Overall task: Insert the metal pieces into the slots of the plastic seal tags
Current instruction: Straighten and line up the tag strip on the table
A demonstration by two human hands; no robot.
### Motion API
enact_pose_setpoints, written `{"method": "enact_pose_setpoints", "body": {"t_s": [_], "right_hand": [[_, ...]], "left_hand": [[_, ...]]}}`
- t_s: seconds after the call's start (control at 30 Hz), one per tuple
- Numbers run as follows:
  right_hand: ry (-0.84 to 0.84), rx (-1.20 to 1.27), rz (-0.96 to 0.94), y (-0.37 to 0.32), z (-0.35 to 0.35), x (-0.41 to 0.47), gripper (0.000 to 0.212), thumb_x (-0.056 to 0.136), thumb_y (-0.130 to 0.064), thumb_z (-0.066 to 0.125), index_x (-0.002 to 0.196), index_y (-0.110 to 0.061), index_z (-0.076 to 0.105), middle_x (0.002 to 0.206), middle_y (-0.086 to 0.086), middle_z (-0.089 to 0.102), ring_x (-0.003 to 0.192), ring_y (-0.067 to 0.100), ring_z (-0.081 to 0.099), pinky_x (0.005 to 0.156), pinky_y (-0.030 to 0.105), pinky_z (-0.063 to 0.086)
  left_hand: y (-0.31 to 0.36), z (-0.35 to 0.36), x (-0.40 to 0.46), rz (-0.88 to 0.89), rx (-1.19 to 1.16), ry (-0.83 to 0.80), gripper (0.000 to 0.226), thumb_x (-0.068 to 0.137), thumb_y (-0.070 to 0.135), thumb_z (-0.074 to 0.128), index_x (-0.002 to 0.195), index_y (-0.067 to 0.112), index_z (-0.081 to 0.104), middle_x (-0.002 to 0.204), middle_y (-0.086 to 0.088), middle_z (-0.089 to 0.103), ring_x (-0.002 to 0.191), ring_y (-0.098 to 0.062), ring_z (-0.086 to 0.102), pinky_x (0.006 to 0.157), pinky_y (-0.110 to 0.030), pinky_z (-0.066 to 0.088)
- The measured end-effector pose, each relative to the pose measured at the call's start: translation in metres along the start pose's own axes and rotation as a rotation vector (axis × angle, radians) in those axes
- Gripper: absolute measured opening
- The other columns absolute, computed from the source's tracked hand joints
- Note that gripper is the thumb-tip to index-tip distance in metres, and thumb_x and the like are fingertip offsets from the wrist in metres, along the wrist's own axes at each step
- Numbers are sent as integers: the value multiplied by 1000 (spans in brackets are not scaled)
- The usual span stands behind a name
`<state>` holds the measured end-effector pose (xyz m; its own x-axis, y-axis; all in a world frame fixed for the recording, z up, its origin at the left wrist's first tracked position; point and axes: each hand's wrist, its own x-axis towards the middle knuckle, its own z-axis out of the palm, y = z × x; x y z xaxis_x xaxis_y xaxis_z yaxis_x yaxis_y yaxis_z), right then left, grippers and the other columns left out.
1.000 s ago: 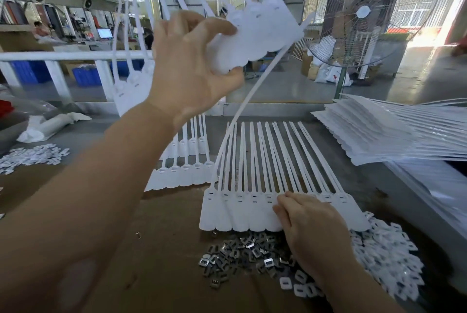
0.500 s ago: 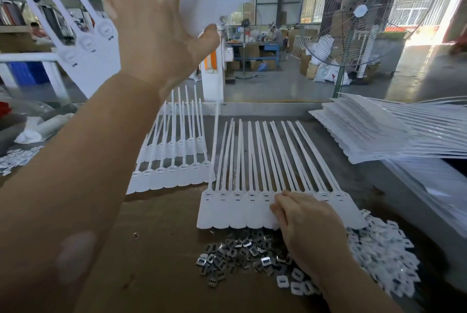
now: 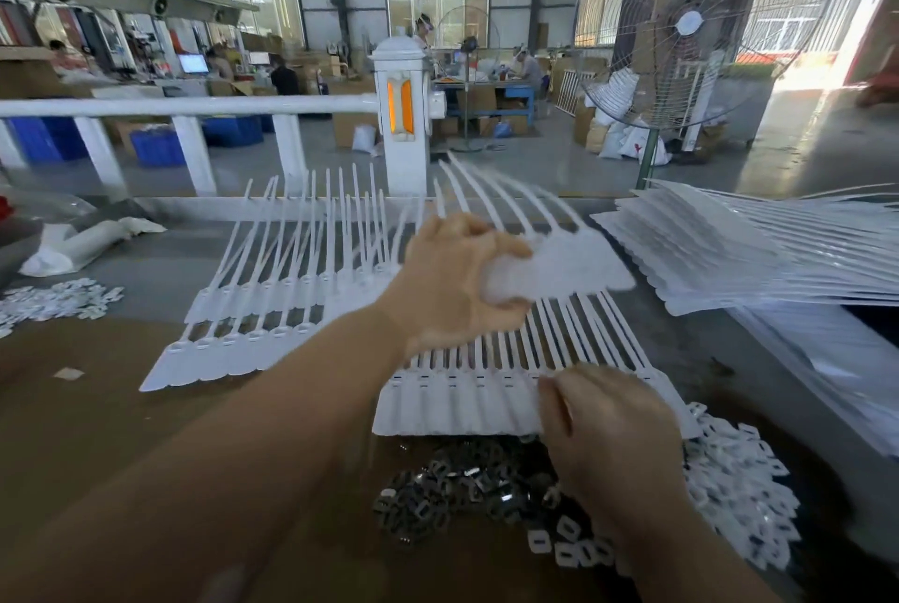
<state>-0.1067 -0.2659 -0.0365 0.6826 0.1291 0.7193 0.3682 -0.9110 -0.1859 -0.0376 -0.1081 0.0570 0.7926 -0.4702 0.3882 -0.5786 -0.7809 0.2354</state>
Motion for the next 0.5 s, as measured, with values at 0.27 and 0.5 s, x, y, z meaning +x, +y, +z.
{"method": "enact_pose_setpoints", "body": {"t_s": [0.27,0.5], "right_hand": [[443,64,-73,8,-11,-1,42,88,-9,49,48,-9,38,46,3,36,43,21,34,41,34,35],[438,82,-60,13,-9,-2,41,90,-9,49,49,-5,44,49,5,46,44,22,42,44,35,40]], "left_hand": [[14,50,-20,18,-2,-239,55,78,50,65,129,37,49,129,-3,41,118,-22,31,95,-31,21],[33,65,-25,51,-1,-265,57,75,58,62,127,37,48,126,0,43,114,-23,33,102,-40,26]]}}
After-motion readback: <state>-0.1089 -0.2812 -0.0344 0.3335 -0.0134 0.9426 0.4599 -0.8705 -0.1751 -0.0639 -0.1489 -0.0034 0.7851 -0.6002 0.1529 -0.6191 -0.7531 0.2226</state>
